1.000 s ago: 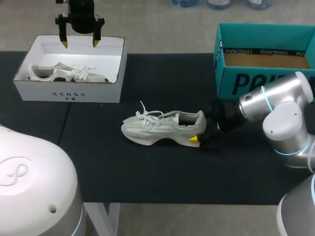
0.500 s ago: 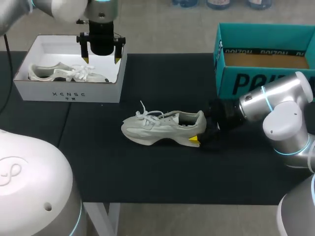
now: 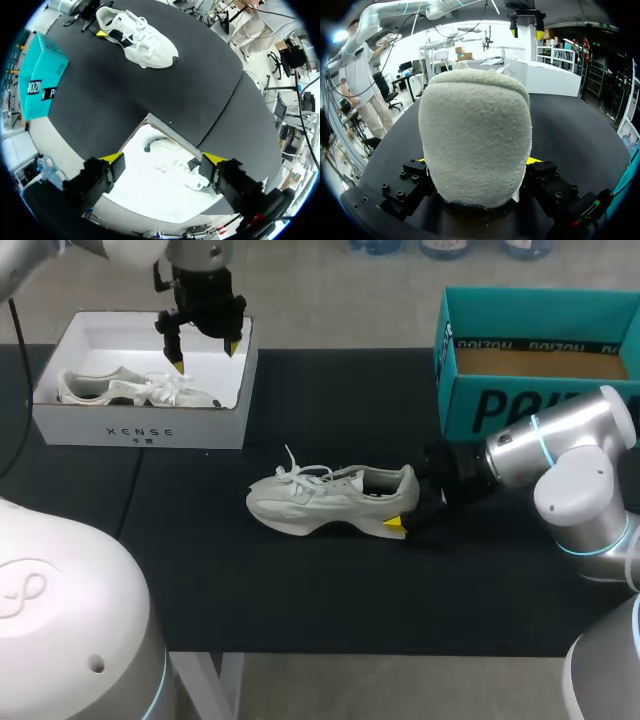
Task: Take the shoe out of the shoebox, open the shoe tongue, remove and reinsert the insole, then place the shoe into the shoebox
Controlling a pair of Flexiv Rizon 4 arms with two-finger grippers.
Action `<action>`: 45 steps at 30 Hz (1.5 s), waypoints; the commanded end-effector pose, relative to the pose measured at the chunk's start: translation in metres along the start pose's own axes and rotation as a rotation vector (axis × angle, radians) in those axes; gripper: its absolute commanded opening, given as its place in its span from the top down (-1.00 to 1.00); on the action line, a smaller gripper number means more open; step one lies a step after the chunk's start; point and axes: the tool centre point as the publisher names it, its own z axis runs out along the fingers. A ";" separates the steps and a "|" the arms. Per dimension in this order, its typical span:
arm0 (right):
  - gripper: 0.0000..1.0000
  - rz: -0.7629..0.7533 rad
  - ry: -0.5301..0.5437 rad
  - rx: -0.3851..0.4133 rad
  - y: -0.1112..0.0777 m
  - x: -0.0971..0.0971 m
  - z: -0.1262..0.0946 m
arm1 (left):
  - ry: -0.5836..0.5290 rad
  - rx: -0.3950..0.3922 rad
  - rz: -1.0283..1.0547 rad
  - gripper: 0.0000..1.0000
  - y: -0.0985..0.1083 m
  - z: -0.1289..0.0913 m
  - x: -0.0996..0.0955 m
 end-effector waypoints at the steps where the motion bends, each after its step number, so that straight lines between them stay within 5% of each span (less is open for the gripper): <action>1: 1.00 0.001 0.000 0.001 -0.003 0.000 0.007 | -0.044 0.098 -0.552 -1.00 0.002 0.001 -0.002; 8: 1.00 0.001 0.000 0.001 -0.003 0.000 0.007 | -0.044 0.098 -0.552 -1.00 0.002 0.001 -0.002; 10: 1.00 0.001 0.000 0.001 -0.003 0.000 0.007 | -0.071 0.067 -0.779 -1.00 0.010 -0.001 -0.013; 12: 1.00 0.001 0.000 0.001 -0.003 0.000 0.007 | -0.115 0.131 -0.986 -1.00 0.013 -0.007 -0.020; 15: 1.00 0.001 0.000 0.001 -0.003 0.000 0.007 | -0.108 0.128 -1.308 -1.00 0.010 -0.012 -0.027; 18: 1.00 0.001 0.000 0.001 -0.003 0.000 0.007 | -0.193 0.280 -1.607 -1.00 0.001 -0.017 -0.025; 43: 1.00 0.001 0.000 0.001 -0.003 0.000 0.007 | -0.205 0.276 -1.656 -1.00 0.008 -0.016 -0.023; 45: 1.00 0.001 0.000 0.001 -0.003 0.000 0.007 | -0.213 0.249 -1.725 -1.00 0.000 -0.020 -0.033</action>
